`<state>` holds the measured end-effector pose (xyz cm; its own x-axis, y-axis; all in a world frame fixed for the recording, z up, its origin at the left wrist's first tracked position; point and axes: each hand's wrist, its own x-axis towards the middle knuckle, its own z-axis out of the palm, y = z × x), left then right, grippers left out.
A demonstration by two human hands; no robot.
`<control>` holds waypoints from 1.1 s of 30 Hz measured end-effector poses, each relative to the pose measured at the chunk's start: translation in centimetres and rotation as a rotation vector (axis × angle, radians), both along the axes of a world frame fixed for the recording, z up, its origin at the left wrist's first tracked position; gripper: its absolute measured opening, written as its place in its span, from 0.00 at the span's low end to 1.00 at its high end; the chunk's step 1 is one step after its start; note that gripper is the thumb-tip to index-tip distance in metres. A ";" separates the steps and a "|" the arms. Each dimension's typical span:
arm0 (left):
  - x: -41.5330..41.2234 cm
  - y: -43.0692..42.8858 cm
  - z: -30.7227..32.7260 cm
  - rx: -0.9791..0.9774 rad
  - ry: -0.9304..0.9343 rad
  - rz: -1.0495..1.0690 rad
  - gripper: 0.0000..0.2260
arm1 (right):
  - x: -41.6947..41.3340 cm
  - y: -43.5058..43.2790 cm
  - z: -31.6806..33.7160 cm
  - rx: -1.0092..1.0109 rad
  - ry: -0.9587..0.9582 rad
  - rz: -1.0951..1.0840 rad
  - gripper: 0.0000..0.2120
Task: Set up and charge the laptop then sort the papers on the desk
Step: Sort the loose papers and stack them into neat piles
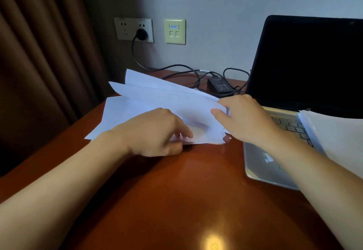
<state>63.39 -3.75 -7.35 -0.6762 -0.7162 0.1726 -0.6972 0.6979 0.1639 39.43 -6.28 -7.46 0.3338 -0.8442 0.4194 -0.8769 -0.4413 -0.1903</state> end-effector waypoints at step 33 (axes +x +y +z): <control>0.4 -0.9 -0.6 -0.076 -0.148 0.127 0.16 | 0.0 0.1 0.6 0.051 -0.263 -0.184 0.21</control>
